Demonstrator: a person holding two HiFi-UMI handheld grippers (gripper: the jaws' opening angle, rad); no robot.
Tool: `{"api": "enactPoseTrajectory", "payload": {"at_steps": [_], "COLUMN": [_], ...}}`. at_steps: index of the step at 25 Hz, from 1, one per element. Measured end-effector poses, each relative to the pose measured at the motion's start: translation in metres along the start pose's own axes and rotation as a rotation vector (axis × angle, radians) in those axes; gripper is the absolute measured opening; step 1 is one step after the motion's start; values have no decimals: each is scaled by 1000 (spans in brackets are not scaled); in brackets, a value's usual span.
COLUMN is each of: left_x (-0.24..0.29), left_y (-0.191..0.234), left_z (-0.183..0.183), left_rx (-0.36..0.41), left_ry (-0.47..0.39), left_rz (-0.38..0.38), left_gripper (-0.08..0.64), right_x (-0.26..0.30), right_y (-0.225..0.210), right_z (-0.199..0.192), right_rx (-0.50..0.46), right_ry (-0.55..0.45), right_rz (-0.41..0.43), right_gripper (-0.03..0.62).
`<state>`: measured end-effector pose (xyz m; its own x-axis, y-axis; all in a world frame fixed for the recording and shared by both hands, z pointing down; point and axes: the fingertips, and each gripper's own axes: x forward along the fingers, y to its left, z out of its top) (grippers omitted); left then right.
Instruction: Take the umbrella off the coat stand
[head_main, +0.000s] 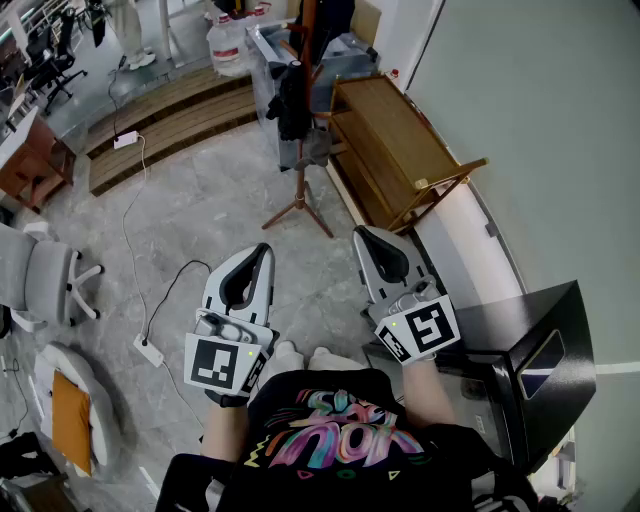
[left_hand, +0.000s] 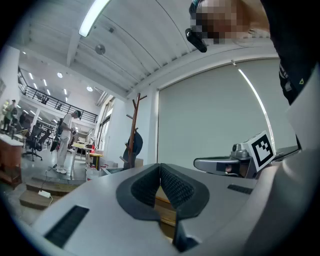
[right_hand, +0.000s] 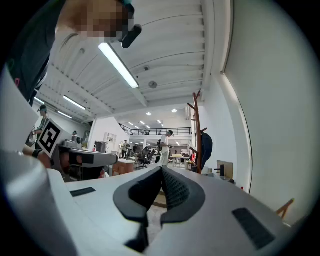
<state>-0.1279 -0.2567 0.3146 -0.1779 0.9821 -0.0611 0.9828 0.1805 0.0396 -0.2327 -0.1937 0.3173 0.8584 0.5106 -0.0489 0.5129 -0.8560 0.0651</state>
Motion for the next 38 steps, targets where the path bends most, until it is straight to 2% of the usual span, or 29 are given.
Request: {"api": "enactPoseTrajectory", "payload": {"at_steps": [7, 16, 25, 31, 34, 38], "left_x": [-5, -21, -24, 1, 29, 64], "left_y": [-10, -14, -9, 22, 51, 97], "left_z": [-2, 5, 2, -3, 2, -10], "left_rx": [14, 19, 22, 17, 18, 16], "left_ry": [7, -3, 7, 4, -20, -28], "left_rz": [35, 115, 166, 179, 174, 157], "left_gripper": [26, 26, 26, 26, 26, 26], "right_x": [-22, -40, -35, 2, 38, 89], "right_y": [-10, -15, -21, -34, -46, -59], "right_z": [-1, 8, -7, -14, -12, -29], "right_rx": [5, 12, 49, 66, 51, 43], "right_ry": [-4, -20, -11, -15, -22, -17], "right_rz": [-2, 4, 33, 52, 52, 43], "right_gripper": [15, 15, 15, 15, 15, 15]}}
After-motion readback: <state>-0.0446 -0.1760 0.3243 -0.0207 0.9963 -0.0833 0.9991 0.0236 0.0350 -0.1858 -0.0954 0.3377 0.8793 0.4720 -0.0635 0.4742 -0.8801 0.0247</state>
